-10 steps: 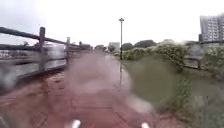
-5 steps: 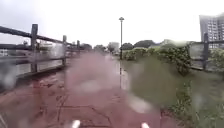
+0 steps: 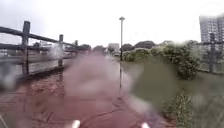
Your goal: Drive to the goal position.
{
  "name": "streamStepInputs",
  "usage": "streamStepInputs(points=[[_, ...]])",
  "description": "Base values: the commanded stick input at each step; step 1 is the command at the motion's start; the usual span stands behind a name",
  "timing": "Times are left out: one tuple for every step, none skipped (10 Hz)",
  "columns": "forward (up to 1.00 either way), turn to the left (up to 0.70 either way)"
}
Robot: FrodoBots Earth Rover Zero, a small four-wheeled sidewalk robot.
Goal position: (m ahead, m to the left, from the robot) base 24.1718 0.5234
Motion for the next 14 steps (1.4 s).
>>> streamStepInputs(points=[[0.70, 0.00], [0.70, 0.00], [0.70, 0.00], [0.70, 0.00], [0.70, 0.00], [0.70, 0.00], [0.70, 0.00], [0.70, 0.00], [0.70, 0.00], [0.70, 0.00], [0.70, 0.00], [0.70, 0.00], [0.70, 0.00], [0.70, 0.00]])
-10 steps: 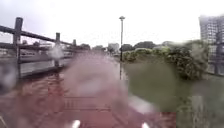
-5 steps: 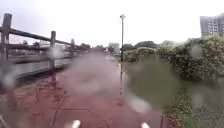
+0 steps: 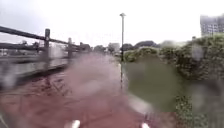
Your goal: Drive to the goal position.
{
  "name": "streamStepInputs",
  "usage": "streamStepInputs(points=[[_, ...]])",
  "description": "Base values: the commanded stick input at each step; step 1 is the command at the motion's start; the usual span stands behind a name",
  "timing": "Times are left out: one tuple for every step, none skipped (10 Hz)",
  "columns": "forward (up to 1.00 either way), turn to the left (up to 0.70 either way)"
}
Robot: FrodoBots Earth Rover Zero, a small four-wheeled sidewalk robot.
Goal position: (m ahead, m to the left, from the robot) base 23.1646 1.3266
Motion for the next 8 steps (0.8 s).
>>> streamStepInputs(points=[[0.70, 0.00], [0.70, 0.00], [0.70, 0.00], [0.70, 0.00], [0.70, 0.00], [0.70, 0.00], [0.70, 0.04], [0.70, 0.25]])
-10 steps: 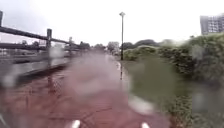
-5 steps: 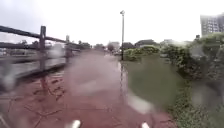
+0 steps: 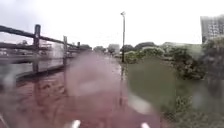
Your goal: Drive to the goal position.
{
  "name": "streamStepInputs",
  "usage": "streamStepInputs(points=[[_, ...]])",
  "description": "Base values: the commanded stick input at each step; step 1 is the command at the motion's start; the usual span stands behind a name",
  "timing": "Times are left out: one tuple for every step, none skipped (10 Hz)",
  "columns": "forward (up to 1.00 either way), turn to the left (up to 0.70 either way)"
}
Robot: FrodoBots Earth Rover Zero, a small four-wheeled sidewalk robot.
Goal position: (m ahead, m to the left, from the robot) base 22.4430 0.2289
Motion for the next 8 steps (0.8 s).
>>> streamStepInputs(points=[[0.70, 0.13], [0.70, 0.02], [0.70, 0.00], [0.70, 0.00], [0.70, 0.00], [0.70, 0.00], [0.70, 0.00], [0.70, 0.00]])
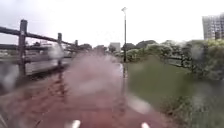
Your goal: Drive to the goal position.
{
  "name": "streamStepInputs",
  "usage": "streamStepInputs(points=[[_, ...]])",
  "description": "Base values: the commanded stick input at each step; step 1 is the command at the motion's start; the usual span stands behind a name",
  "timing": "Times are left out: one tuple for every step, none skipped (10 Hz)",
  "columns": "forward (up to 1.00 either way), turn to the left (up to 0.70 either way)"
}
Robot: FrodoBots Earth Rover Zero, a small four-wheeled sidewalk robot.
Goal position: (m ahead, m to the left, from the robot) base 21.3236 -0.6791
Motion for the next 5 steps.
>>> streamStepInputs(points=[[0.70, 0.00], [0.70, 0.00], [0.70, 0.00], [0.70, 0.00], [0.70, 0.00]])
